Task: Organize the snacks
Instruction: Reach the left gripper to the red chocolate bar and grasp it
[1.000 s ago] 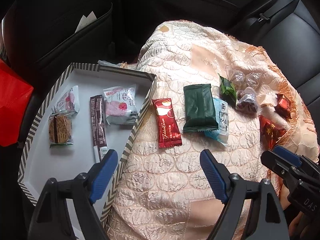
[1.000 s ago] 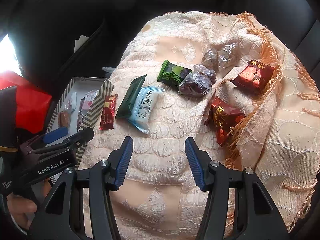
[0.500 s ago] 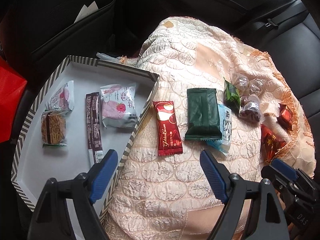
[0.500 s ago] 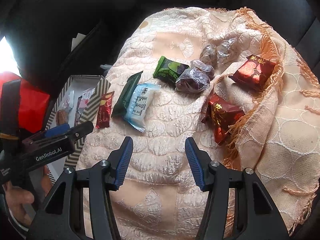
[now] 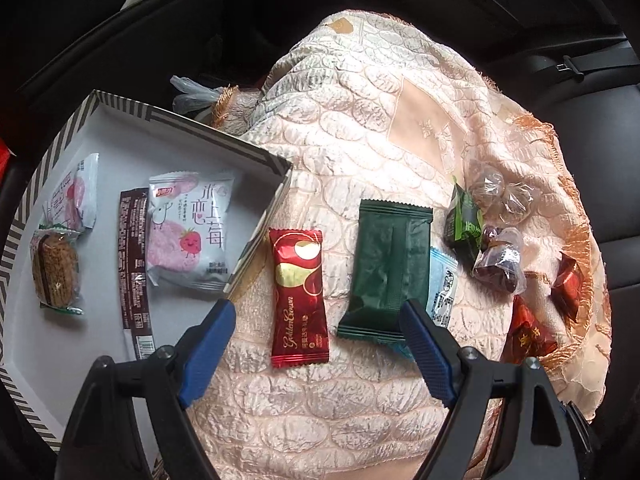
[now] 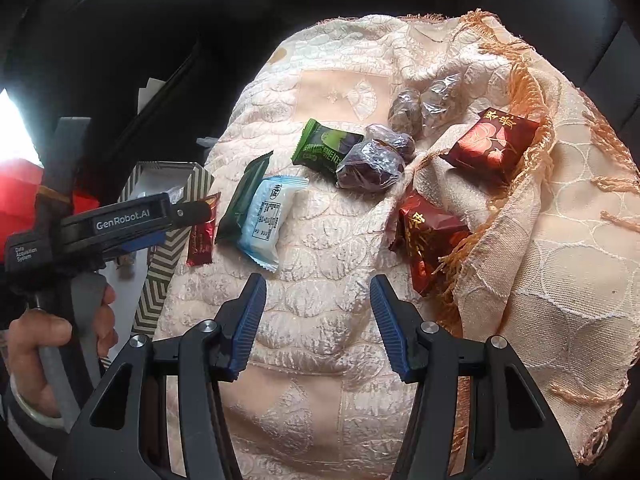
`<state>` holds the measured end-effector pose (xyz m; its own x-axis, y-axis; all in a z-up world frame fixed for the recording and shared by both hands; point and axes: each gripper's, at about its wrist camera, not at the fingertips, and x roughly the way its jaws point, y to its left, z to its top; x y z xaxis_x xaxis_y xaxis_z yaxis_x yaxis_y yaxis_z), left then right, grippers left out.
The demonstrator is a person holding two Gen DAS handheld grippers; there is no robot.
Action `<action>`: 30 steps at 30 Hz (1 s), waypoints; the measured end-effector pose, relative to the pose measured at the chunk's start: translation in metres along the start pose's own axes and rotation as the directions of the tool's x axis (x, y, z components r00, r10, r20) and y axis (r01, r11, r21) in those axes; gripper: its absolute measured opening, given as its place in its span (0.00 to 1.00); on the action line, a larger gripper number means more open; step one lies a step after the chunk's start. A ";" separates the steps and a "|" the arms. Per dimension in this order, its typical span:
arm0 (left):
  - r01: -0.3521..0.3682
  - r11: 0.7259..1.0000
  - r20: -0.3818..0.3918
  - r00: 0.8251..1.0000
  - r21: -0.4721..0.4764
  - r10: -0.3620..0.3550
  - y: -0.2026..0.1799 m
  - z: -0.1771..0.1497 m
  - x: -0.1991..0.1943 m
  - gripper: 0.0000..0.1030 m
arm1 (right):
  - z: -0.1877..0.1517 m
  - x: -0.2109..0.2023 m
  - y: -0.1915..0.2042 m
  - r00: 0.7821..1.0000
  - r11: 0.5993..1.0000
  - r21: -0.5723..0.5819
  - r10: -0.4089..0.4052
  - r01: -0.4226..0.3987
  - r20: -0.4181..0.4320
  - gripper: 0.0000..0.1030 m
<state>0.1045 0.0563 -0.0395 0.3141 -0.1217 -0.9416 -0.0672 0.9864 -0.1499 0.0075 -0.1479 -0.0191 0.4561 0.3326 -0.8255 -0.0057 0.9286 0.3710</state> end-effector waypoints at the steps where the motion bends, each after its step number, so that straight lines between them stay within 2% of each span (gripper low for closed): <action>1: -0.001 1.000 -0.007 1.000 0.001 0.001 -0.001 0.001 0.002 0.83 | 0.000 0.000 0.000 1.000 1.000 0.000 0.003 -0.003 -0.001 0.53; 11: 0.027 1.000 -0.052 0.998 -0.007 -0.028 -0.001 0.006 0.016 0.83 | 0.004 0.004 -0.002 1.000 1.000 0.004 0.011 -0.011 -0.004 0.53; 17: 0.072 0.994 -0.089 0.993 -0.085 -0.080 0.010 0.008 0.025 0.83 | 0.004 0.006 -0.002 1.000 1.000 0.008 0.011 -0.011 -0.009 0.53; 20: 0.078 0.995 -0.083 0.993 -0.066 -0.083 0.006 0.008 0.024 0.83 | 0.005 0.005 -0.003 1.000 1.000 0.016 0.012 -0.012 -0.007 0.53; 23: 0.093 0.995 -0.079 0.992 -0.048 -0.096 0.000 0.007 0.023 0.76 | 0.004 0.006 -0.005 1.000 1.000 0.020 0.011 -0.011 -0.009 0.53; 26: 0.115 0.992 -0.080 0.990 -0.049 -0.118 -0.004 0.009 0.022 0.64 | 0.003 0.007 -0.005 1.000 1.000 0.022 0.010 -0.009 -0.017 0.53; 30: 0.091 0.992 -0.075 0.992 -0.083 -0.098 0.005 0.010 0.023 0.63 | 0.003 0.006 -0.005 1.000 1.000 0.027 0.013 -0.012 -0.017 0.53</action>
<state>0.1206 0.0597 -0.0586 0.2473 -0.2254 -0.9424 -0.1162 0.9586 -0.2598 0.0129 -0.1508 -0.0246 0.4405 0.3473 -0.8279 0.0125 0.9197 0.3925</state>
